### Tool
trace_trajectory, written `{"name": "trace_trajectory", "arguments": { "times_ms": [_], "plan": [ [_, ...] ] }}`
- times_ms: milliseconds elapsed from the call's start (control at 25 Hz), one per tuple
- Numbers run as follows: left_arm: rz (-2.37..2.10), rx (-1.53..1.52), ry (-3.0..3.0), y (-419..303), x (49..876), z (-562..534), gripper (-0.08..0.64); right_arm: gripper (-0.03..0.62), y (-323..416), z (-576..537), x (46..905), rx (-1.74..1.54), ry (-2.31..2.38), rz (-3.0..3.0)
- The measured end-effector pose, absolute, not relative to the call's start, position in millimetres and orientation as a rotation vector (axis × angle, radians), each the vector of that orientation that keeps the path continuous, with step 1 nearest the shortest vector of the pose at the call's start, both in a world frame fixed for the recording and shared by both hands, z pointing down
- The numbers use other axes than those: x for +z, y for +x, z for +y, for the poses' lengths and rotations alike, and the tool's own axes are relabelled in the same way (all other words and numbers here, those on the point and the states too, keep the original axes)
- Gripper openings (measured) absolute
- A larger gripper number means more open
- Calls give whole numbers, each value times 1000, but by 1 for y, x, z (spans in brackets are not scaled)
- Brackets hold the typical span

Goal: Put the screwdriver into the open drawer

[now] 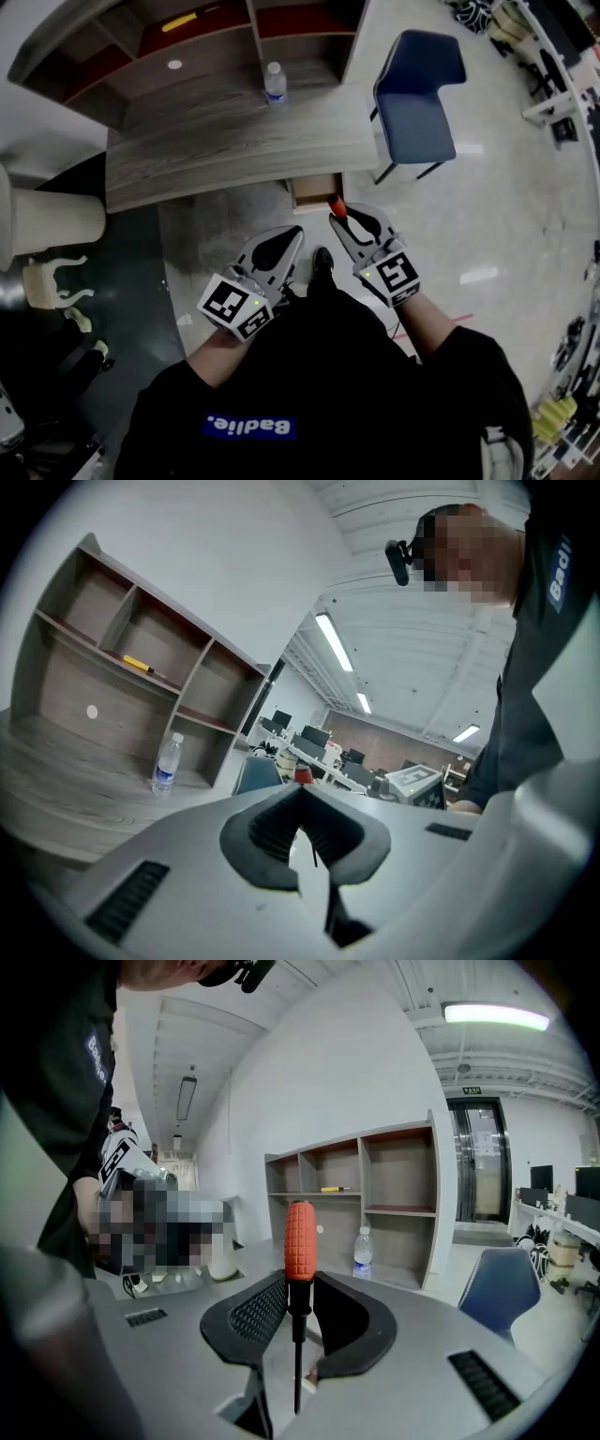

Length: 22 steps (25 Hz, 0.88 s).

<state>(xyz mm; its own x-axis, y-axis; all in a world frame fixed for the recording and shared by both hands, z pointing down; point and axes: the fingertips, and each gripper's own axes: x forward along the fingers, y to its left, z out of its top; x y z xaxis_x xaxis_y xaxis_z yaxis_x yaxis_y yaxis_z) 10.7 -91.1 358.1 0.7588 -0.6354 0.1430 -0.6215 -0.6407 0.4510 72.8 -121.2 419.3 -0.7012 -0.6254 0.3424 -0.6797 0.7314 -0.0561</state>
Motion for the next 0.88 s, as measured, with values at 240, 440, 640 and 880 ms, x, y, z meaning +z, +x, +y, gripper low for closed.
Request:
{"name": "trace_trajectory", "arguments": {
  "times_ms": [240,440,640,880],
  "plan": [
    [-1015,-51,2446,15,363,-103,3,106,77,-134,440,250,928,-2626],
    [-1062,-53,2425,11,368,-107,3,106,76,-143,453,259,896,-2618],
    [-1100,-74,2414,5,367,-114,3,106,69,-152,471,264,837,-2604],
    [-1134,-93,2399,-5,367,-119,3,106,59,-160,496,250,781,-2578]
  ]
}}
